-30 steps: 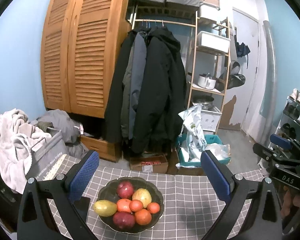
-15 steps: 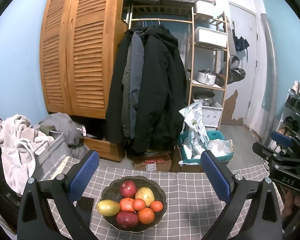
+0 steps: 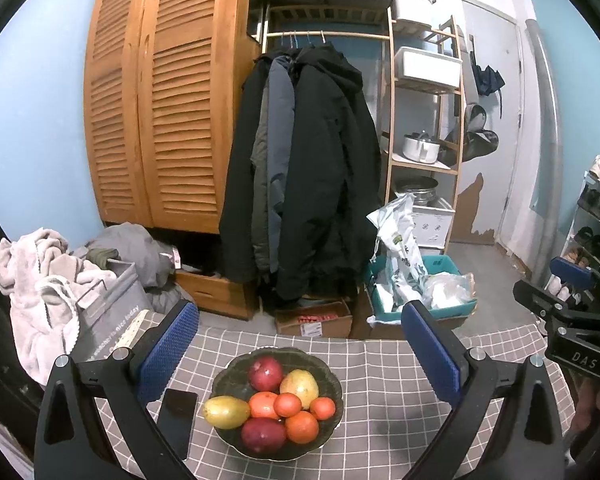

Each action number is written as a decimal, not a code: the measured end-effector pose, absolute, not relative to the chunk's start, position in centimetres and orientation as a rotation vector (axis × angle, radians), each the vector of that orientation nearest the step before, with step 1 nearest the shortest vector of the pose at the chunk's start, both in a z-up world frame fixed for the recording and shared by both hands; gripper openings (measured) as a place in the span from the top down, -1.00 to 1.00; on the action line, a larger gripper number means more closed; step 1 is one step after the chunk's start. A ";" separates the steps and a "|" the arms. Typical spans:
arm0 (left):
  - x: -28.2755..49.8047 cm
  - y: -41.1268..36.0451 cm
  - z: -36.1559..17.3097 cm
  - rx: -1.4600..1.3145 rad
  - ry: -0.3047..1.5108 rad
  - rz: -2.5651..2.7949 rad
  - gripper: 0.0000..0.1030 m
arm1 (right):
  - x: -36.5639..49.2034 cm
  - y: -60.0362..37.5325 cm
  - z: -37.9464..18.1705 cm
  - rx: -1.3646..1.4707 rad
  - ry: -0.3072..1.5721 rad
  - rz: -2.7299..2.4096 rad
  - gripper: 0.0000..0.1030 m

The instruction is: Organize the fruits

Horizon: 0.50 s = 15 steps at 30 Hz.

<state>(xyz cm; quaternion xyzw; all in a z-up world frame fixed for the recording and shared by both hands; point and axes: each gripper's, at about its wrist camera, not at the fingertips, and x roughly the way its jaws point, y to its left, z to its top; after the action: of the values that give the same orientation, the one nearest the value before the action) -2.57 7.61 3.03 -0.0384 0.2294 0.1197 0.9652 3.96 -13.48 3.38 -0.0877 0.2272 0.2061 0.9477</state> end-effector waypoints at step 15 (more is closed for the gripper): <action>-2.5 7.8 3.0 -0.077 0.471 0.245 -0.99 | 3.9 -13.4 3.4 -0.180 0.463 0.419 -0.54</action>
<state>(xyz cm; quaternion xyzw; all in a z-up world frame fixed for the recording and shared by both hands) -2.51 7.80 3.00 -0.0381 0.2328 0.1210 0.9642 3.94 -13.39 3.44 -0.0882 0.2274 0.2057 0.9477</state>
